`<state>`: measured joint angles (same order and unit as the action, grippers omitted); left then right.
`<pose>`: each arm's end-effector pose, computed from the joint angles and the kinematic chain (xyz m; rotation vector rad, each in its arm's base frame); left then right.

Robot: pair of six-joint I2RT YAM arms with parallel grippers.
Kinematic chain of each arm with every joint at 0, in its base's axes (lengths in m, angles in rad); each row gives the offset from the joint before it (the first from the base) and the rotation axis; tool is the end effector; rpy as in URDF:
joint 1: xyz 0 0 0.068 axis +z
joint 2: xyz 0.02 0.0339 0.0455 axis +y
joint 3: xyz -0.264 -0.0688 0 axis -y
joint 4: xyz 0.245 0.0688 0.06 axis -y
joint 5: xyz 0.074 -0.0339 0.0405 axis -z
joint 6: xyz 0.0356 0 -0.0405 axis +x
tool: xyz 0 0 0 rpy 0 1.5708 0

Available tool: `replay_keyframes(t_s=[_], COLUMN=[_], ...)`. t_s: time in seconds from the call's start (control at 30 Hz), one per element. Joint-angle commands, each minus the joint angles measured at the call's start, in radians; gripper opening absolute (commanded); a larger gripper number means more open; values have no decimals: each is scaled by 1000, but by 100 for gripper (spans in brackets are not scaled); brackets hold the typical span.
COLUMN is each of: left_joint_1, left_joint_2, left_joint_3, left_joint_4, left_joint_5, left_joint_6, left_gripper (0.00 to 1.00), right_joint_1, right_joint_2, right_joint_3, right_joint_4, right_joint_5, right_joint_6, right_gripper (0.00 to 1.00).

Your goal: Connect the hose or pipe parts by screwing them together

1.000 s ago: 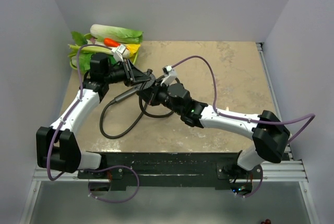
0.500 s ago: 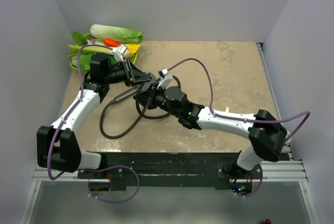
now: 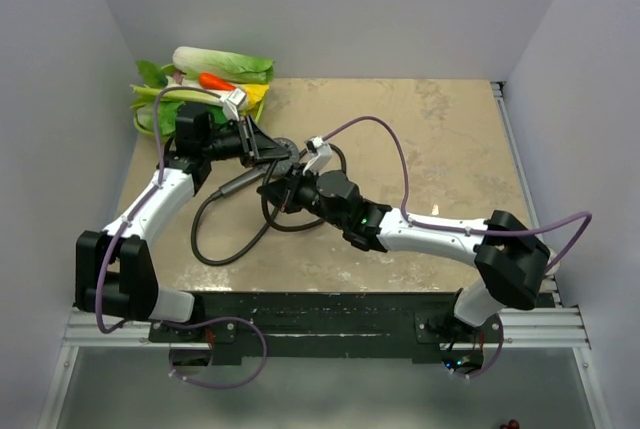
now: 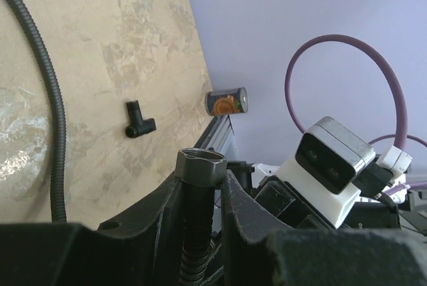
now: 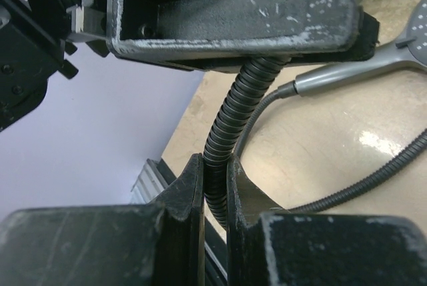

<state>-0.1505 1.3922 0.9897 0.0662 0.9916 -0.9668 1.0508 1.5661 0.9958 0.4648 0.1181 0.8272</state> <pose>0.3023 -0.0760 0.3017 -0.0881 2.1163 -1.6509 0.1856 0.3156 0.2842 -0.1087 1.8513 1.2798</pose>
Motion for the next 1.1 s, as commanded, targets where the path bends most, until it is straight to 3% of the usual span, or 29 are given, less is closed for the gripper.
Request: replay_keyframes(t_s=[0.0,0.07,0.17,0.27,0.3,0.33,0.37,0.4,0.47,0.5,0.6,0.77,0.93,1.07], left_joint_1=[8,8,6,5,6,9,9,9,8,8,-1,-6,-18,-34], left_joint_2=[40,39,39,44,50,54,57,65,74,79,91,35,-25,-65], left_joint_3=[56,50,47,58,70,85,128,153,217,233,296,274,231,211], left_joint_4=[159,202,239,230,199,50,-36,-165,-450,-597,-889,-1065,-1151,-1201], left_joint_5=[39,58,97,168,195,202,200,167,148,130,49,-63,-152,-205], left_joint_6=[-3,5,42,155,289,383,490,724,946,1132,1491,1769,1941,2031], left_gripper=[13,0,0,0,0,0,0,0,0,0,0,0,0,0], right_joint_1=[66,72,75,74,74,69,68,64,55,52,19,-61,-170,-184], right_joint_2=[-24,-32,-44,-89,-112,-133,-184,-208,-265,-326,-464,-572,-477,-362], right_joint_3=[-72,-100,-121,-118,-120,-120,-120,-120,-129,-141,-198,-266,-283,-235], right_joint_4=[17,20,2,-76,-100,-130,-199,-242,-377,-415,-590,-897,-970,-1009], right_joint_5=[-80,-84,-80,-55,-11,11,38,93,156,185,282,379,330,376], right_joint_6=[27,33,36,39,38,41,41,46,70,84,151,214,184,152], right_gripper=[0,0,1,46,52,59,76,81,84,84,79,70,68,67])
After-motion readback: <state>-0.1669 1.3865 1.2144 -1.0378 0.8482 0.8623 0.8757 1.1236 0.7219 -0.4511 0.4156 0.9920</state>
